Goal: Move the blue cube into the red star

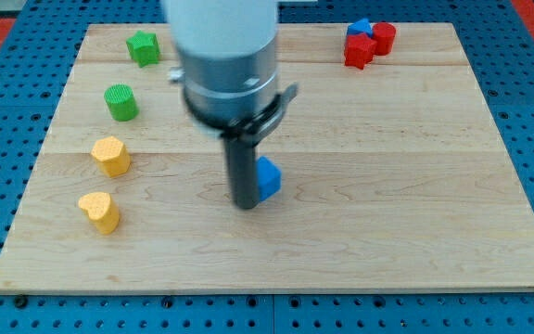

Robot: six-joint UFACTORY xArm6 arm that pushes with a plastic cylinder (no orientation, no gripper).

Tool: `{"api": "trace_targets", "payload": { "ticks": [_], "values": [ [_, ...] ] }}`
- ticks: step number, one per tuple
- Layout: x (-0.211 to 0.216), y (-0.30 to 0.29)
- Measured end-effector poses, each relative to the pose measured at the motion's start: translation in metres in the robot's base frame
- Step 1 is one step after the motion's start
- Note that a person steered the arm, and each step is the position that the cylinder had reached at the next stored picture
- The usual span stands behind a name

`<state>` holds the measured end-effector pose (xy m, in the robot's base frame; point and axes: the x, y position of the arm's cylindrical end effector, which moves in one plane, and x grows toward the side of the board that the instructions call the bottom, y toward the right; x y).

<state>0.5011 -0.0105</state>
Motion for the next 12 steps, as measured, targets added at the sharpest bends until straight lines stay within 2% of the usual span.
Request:
{"api": "trace_targets", "payload": {
  "ticks": [1,2,3,4,5,6,7,8,10,11,12],
  "values": [
    [-0.024,0.055],
    [-0.057,0.071],
    [-0.049,0.057],
    [-0.039,0.014],
    [-0.093,0.010],
    [-0.123,0.063],
    [-0.153,0.089],
    [-0.152,0.061],
    [-0.197,0.141],
    [-0.166,0.122],
    [-0.156,0.133]
  ]
}}
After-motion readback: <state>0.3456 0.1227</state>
